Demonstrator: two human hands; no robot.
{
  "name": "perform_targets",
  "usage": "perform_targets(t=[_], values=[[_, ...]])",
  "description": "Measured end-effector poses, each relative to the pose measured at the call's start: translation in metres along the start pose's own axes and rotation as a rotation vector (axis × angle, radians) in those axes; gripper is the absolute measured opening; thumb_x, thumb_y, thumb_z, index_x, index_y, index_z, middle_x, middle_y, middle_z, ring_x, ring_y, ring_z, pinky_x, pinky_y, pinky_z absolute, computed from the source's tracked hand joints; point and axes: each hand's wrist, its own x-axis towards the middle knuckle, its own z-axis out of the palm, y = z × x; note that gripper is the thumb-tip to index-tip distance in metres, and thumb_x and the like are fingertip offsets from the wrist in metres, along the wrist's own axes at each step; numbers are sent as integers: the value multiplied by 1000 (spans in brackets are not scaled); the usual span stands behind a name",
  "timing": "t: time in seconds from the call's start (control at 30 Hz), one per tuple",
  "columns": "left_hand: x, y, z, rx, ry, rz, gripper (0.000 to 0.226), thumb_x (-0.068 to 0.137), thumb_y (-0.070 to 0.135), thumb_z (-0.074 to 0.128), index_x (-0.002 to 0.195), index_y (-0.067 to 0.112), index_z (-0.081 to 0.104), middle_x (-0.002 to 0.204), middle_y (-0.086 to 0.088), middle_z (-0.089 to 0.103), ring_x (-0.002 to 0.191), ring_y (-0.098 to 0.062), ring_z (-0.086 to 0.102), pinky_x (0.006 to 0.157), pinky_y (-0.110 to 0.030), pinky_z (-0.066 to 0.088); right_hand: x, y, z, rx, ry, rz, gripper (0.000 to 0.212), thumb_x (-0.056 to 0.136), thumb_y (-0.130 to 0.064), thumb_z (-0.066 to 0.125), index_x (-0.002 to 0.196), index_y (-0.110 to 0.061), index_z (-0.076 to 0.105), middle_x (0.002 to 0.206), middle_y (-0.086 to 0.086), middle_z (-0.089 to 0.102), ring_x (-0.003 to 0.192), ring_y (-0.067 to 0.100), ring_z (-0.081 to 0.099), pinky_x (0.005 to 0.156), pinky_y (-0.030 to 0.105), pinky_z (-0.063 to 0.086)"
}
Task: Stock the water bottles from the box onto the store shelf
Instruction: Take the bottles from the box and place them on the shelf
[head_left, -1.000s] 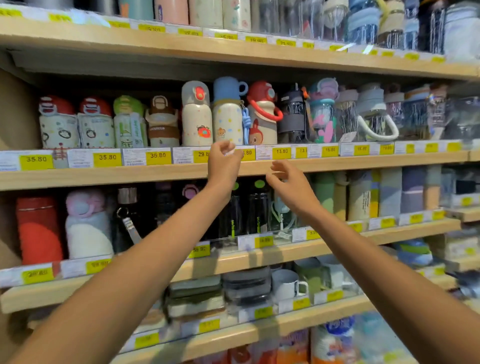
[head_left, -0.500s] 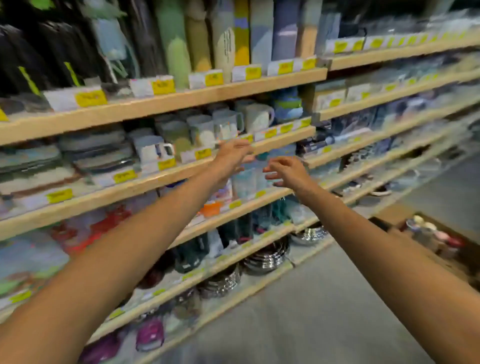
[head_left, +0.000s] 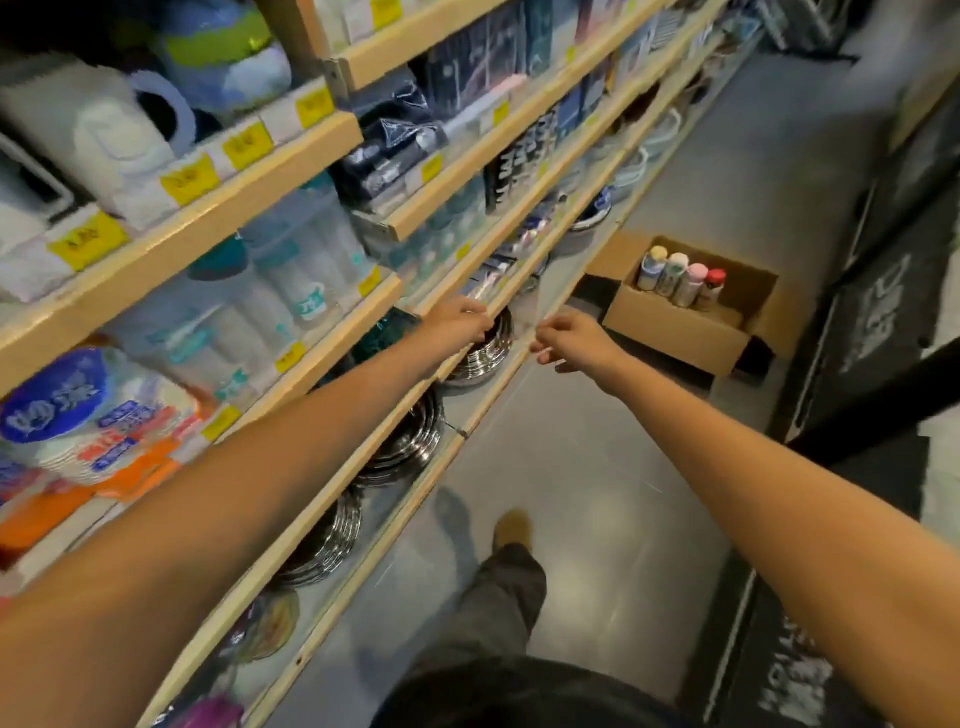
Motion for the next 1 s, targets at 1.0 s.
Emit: perform_targets(t=[1.0], values=[[541,308,382,389,-614,-56,39,93,16,55,130,6,48,127,-13,55,115,-22,56,96,-31,46,409,146,-503,270,374,465,22,97,-8,48,114,1,56,101,15,62,70,10,58,59,15,50]])
